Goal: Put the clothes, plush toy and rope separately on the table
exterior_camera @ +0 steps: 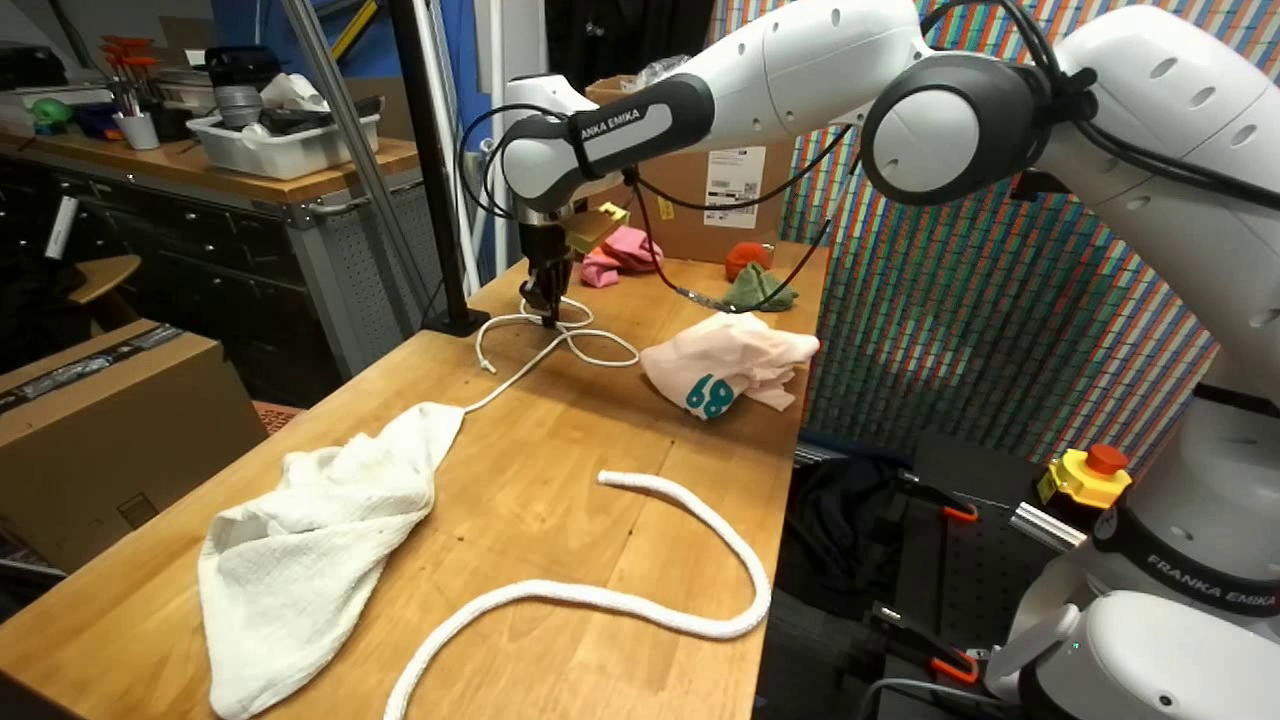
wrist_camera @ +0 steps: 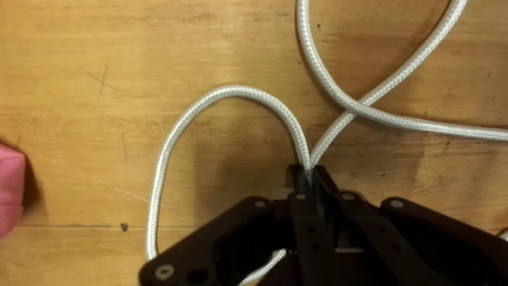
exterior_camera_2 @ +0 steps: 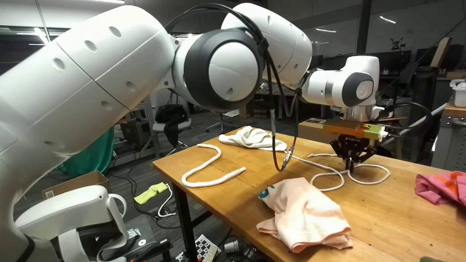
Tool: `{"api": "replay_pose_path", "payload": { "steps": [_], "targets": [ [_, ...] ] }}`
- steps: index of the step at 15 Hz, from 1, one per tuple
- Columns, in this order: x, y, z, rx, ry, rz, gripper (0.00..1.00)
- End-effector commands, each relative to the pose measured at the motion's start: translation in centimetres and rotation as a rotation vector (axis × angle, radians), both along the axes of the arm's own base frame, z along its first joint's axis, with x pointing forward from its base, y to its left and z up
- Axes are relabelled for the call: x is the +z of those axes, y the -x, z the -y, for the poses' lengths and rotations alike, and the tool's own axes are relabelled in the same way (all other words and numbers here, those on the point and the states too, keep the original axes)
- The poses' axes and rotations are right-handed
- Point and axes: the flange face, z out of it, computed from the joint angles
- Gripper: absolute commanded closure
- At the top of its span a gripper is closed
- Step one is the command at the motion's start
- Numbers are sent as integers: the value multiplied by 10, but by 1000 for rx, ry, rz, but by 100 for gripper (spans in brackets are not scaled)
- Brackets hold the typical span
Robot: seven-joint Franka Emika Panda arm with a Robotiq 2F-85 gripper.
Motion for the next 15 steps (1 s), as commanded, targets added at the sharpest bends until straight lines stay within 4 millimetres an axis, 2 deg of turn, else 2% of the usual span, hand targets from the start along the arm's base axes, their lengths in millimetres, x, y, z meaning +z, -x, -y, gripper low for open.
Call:
{"api": "replay_pose_path", "payload": {
  "steps": [1,8,11,15],
  "targets": [
    [47,1,-14,37,12,25,91],
    [155,9,-31,78,34,161,92],
    [193,16,-32,79,42,217,92],
    [235,26,-30,77,45,273,92]
  ]
}}
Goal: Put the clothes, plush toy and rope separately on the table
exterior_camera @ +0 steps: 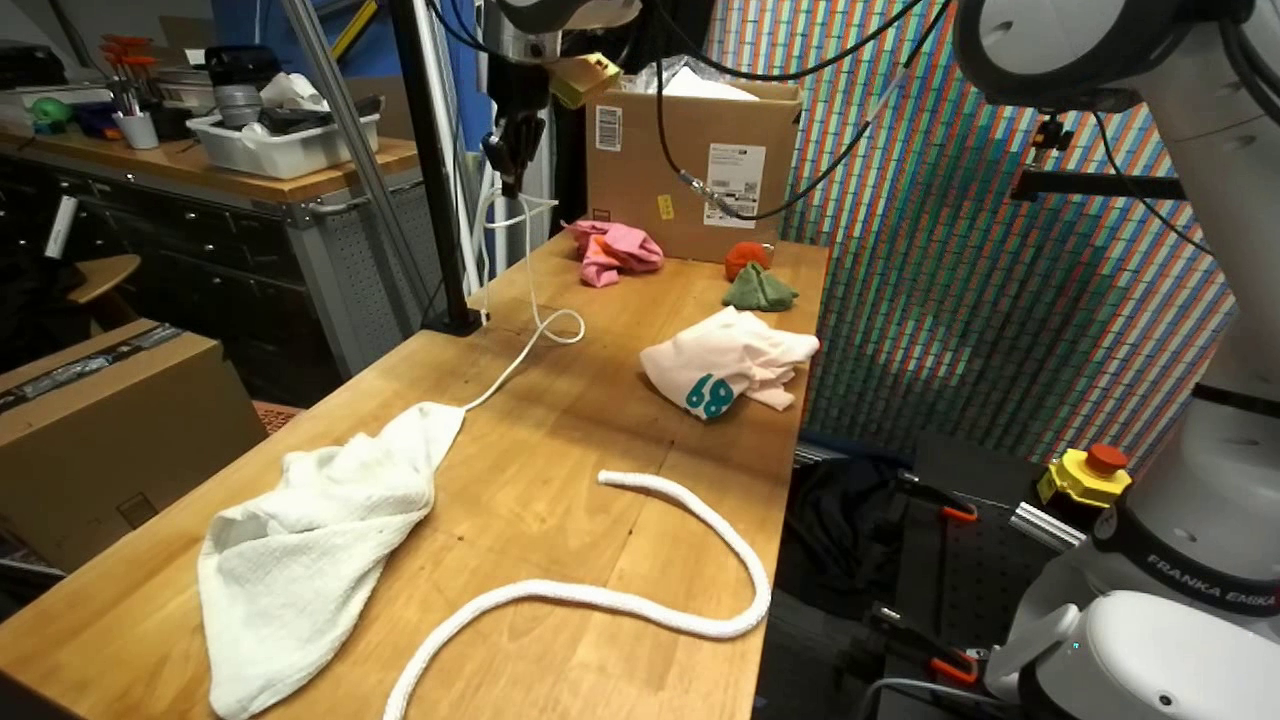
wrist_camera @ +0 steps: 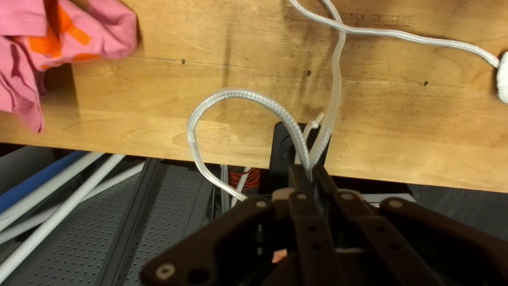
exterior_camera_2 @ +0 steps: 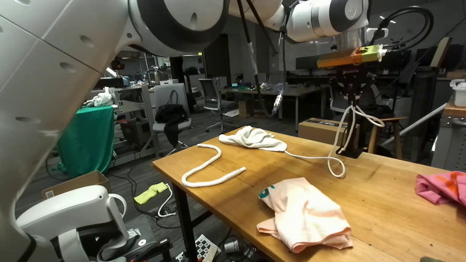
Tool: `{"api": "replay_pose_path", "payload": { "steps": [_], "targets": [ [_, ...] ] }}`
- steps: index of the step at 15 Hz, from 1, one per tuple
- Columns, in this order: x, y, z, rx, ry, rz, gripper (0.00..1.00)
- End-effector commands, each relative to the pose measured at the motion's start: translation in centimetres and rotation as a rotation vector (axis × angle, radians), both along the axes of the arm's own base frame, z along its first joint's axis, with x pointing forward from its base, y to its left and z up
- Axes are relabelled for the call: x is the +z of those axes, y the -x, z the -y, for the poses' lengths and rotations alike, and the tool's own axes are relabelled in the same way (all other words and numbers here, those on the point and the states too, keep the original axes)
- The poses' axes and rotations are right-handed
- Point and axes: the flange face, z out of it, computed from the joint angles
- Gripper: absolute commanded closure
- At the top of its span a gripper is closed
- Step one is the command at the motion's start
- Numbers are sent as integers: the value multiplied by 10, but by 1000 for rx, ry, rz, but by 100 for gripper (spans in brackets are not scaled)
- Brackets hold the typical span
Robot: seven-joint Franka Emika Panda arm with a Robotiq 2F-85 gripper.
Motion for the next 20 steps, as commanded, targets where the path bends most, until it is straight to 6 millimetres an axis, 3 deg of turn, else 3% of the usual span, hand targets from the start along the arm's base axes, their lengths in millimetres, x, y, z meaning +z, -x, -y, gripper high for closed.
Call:
{"api": "replay_pose_path", "payload": {
  "steps": [1,7,15,20],
  "targets": [
    [40,16,1,12,16,46,92],
    [107,42,-2,19,26,123,92],
    [200,93,-4,28,16,233,92],
    [227,136,-8,109,-25,66,92]
  ]
}}
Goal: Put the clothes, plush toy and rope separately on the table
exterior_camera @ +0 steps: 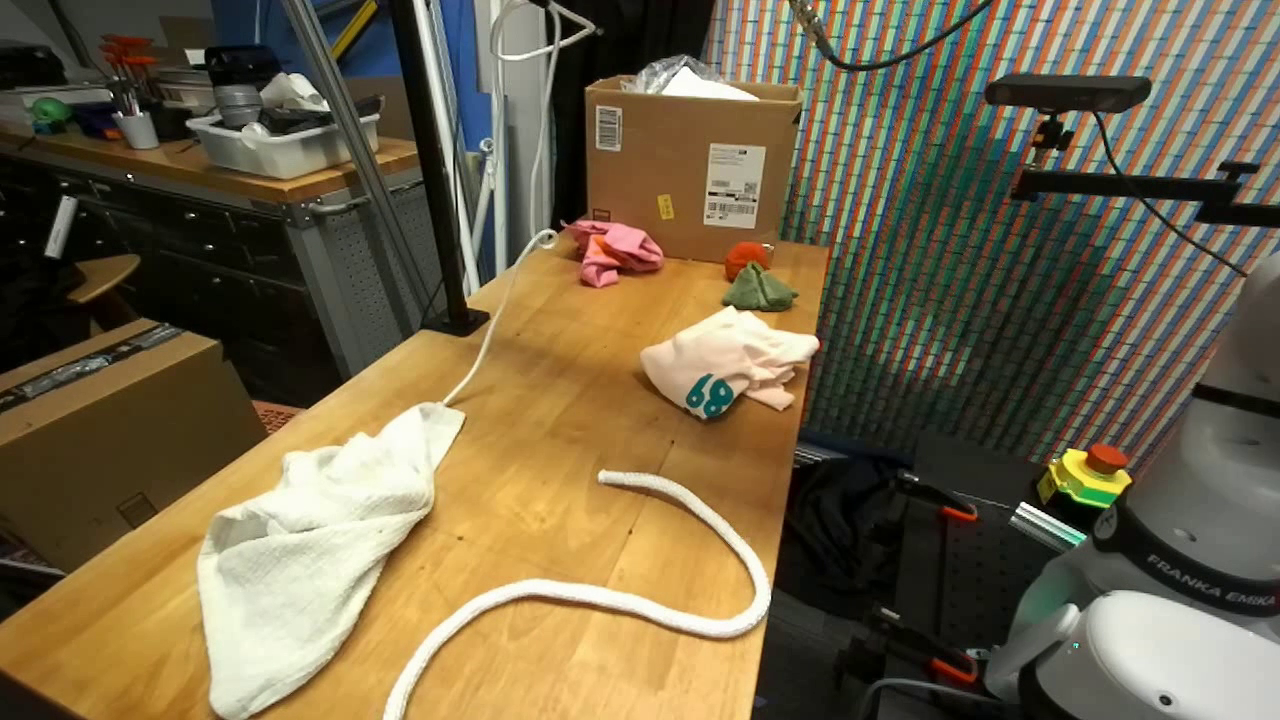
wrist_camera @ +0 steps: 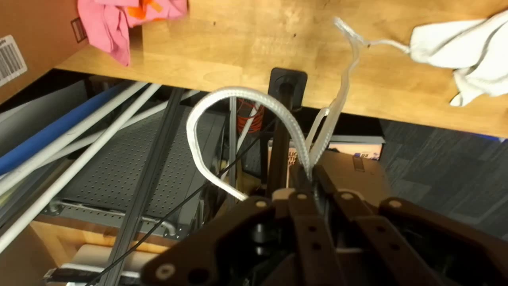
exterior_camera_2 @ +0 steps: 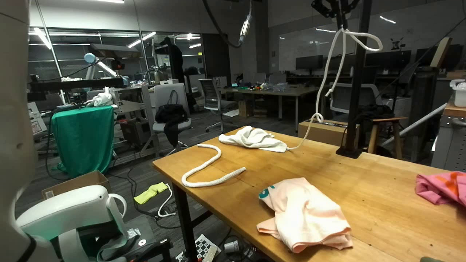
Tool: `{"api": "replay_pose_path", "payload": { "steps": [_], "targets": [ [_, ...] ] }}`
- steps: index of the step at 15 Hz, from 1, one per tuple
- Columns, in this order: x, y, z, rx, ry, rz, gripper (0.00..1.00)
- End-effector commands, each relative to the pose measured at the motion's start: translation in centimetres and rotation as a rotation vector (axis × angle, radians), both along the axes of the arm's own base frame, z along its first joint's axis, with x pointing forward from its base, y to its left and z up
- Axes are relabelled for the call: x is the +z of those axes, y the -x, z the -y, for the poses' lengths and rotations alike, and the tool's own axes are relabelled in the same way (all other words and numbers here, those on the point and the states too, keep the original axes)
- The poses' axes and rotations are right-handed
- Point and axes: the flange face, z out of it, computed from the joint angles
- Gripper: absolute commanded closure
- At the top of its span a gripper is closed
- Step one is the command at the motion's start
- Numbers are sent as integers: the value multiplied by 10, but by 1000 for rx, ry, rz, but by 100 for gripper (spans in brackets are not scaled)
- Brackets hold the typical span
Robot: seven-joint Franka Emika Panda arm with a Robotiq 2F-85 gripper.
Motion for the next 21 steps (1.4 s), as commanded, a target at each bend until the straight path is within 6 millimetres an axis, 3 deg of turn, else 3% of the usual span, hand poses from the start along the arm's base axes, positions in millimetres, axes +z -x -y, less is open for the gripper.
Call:
{"api": "replay_pose_path", "payload": {
  "steps": [1,6,11,17,21],
  "targets": [
    [19,36,-1,80,-33,-114,92],
    [34,69,-1,163,-74,-290,92],
    [56,86,-5,172,-57,-359,92],
    [70,79,-18,168,-60,-316,92],
    [62,67,-34,177,-60,-319,92]
  ]
}}
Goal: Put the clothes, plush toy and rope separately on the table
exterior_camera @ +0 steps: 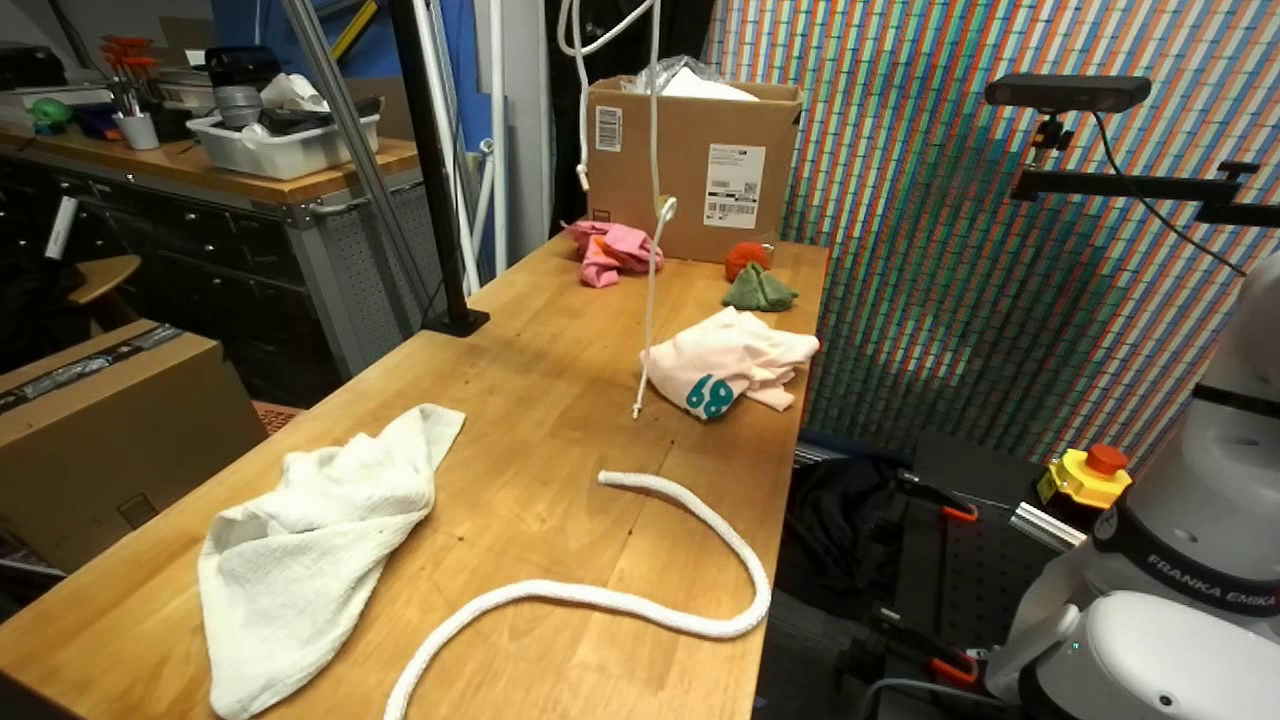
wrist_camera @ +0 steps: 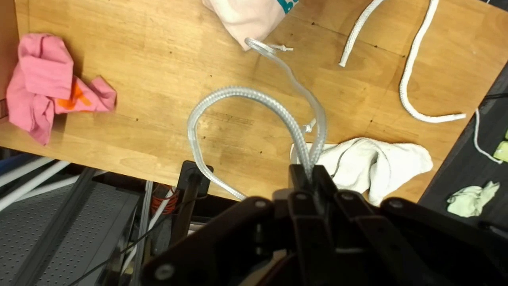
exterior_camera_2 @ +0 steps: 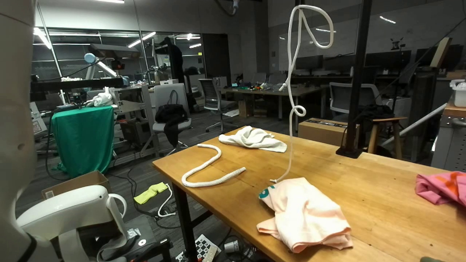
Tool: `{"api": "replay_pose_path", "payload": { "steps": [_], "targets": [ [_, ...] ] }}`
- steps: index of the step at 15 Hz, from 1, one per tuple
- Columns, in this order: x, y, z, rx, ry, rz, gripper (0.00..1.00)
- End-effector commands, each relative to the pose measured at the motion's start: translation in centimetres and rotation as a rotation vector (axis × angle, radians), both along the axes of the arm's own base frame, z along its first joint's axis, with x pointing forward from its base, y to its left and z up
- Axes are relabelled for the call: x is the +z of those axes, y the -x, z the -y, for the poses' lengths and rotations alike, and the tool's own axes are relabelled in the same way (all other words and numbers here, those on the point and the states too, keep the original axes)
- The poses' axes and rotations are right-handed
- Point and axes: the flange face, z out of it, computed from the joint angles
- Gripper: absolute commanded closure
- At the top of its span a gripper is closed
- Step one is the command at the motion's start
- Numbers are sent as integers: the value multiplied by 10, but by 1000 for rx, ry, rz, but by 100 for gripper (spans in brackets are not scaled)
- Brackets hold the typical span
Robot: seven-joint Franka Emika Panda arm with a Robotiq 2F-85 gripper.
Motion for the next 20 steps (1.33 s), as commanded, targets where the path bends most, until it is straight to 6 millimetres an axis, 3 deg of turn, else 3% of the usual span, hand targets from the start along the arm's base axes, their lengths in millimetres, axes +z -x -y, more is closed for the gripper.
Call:
{"api": "replay_pose_path", "payload": {
  "steps": [1,12,20],
  "targets": [
    [3,-6,-21,3,-7,1,92],
    [-8,-36,-84,-31,-89,83,92],
    [-6,-62,-84,-118,-139,221,92]
  ]
}}
